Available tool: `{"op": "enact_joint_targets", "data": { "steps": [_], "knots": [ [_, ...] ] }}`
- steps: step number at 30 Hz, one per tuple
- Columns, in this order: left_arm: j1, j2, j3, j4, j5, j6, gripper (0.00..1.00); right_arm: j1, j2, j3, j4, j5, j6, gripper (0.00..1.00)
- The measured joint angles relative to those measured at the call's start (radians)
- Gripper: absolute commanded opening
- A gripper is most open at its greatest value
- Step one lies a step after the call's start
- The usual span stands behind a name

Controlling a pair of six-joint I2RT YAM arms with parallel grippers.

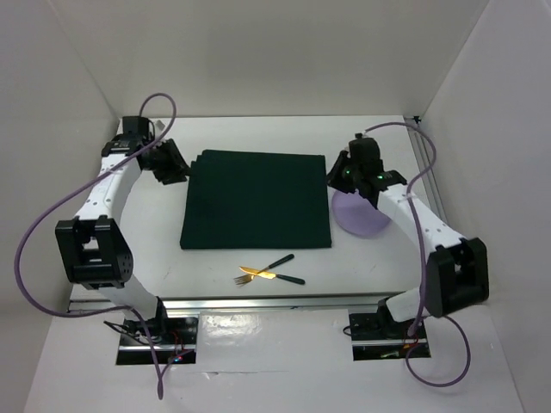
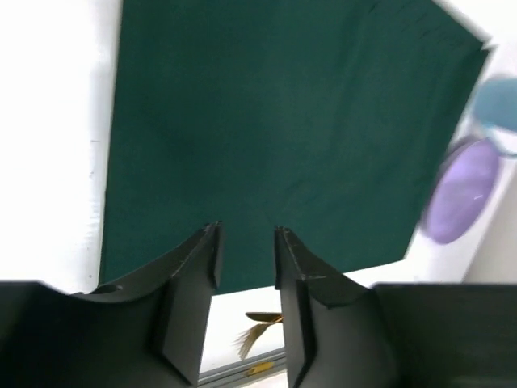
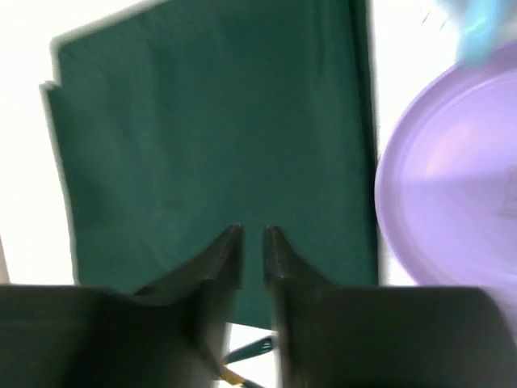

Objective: Set the dinner table for one person

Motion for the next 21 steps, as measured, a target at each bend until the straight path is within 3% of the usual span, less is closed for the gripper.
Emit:
{"op": "enact_joint_targets", "data": {
  "steps": [2, 4, 10, 12, 18, 21],
  "knots": [
    [-0.037, 0.042, -0.002, 0.0, -0.019, 0.007, 0.47, 0.028, 0.081, 0.013, 0.001, -0.01, -0.008, 0.16],
    [-0.069, 0.088, -0.004, 0.0, -0.049, 0.007, 0.41, 0.048, 0.161, 0.017, -0.002, -0.028, -0.015, 0.08],
    [-0.124, 0.209, 0.003, -0.013, -0.161, -0.004, 0.41, 0.065, 0.343, 0.051, -0.038, -0.04, -0.022, 0.11],
    [-0.124, 0.237, 0.031, -0.032, -0.195, -0.005, 0.48, 0.066, 0.374, 0.088, -0.049, -0.018, -0.034, 0.11],
    [-0.122, 0.377, 0.28, -0.059, -0.272, -0.003, 0.61, 0.066, 0.524, 0.316, -0.078, 0.047, -0.08, 0.13],
    [-0.121, 0.435, 0.329, -0.051, -0.286, -0.005, 0.58, 0.066, 0.62, 0.411, -0.092, 0.072, -0.098, 0.13]
  ]
}}
